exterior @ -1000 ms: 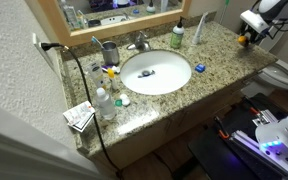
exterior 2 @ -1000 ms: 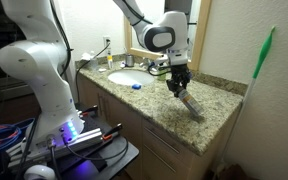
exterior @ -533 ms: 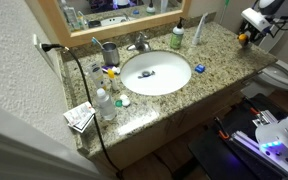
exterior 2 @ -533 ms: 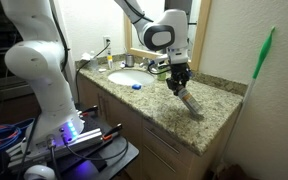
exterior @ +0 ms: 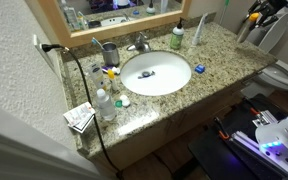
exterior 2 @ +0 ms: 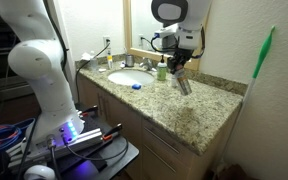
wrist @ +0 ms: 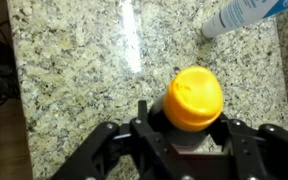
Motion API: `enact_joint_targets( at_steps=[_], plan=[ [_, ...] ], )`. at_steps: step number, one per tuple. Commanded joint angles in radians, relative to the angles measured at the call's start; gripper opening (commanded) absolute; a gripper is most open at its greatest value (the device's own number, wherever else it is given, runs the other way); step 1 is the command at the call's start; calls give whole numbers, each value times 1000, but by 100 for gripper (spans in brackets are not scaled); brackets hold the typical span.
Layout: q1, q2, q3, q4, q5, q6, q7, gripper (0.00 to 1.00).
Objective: Put the silver bottle on the right side of the counter upright
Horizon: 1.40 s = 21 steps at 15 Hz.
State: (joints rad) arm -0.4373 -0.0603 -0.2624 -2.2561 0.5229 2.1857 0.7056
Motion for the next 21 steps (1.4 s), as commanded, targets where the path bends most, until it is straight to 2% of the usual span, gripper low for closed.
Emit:
enact_joint_targets(
  at_steps=[1, 2, 4, 8, 11, 12, 13, 15, 16, 21],
  plan=[
    [32, 1, -37, 2, -7, 1, 2, 58],
    [36, 1, -37, -2, -7, 3, 3, 33],
    [52, 51, -45, 43, 73, -105, -46, 33],
    [27, 189, -93, 185, 232, -373, -103, 33],
    [3, 330, -118, 299, 300, -548, -59, 33],
    [1, 361, -125, 323, 305, -573, 0, 33],
    [28, 270, -127, 231, 273, -490, -46, 58],
    [19, 340, -132, 281, 288, -527, -23, 58],
    [31, 343, -131, 276, 284, -488, -12, 33],
    [68, 319, -120, 205, 316, -277, -29, 33]
  ],
)
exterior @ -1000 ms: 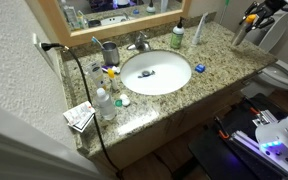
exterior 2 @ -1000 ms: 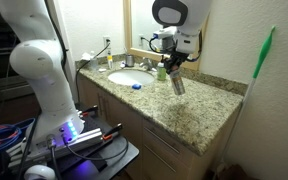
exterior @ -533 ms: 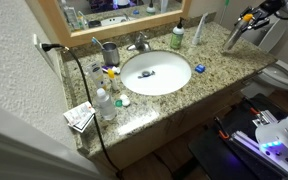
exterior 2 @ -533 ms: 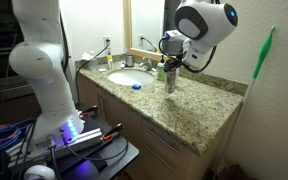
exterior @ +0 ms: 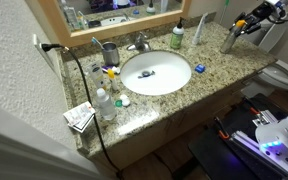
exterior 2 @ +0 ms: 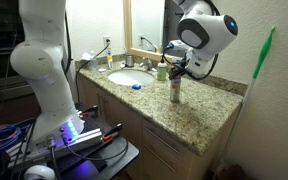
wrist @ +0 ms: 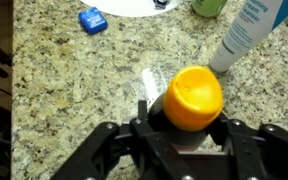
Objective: Put the silver bottle on the right side of the counter upright
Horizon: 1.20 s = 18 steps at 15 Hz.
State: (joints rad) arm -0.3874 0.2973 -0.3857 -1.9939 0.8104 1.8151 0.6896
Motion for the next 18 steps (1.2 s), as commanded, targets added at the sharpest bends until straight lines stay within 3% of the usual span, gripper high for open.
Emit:
enact_joint_targets(
  at_steps=[1, 7, 9, 13, 15, 18],
  plan=[
    [11, -32, 8, -53, 47, 84, -28, 33],
    [-32, 10, -2, -51, 168, 28, -94, 33],
    [-31, 12, -11, -54, 158, 34, -79, 83],
    [-15, -56, -32, -95, 96, 65, -66, 100],
    [-13, -103, -40, -117, 74, 67, -77, 100],
    [8, -211, -62, -173, -31, 168, -20, 100]
  ],
)
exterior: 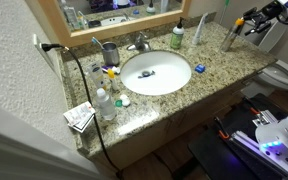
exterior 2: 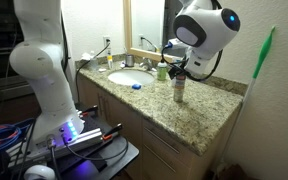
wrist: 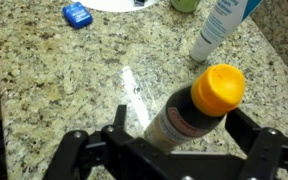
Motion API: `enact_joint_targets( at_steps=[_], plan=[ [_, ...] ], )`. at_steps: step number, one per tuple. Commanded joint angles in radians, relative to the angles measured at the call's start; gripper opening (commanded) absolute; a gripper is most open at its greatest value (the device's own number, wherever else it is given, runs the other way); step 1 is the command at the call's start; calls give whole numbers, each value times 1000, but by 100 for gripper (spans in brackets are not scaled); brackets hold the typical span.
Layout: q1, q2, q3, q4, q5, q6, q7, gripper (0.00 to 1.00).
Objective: Put the silver bottle on the right side of the counter upright
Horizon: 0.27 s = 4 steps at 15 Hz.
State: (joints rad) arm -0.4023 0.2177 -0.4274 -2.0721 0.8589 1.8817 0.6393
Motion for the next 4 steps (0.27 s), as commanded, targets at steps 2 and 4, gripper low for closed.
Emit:
enact_joint_targets(
  at_steps=[2, 4],
  plan=[
    [-2, -64, -3, -28, -70, 61, 24, 100],
    [-1, -128, -6, -64, -103, 97, 41, 100]
  ],
)
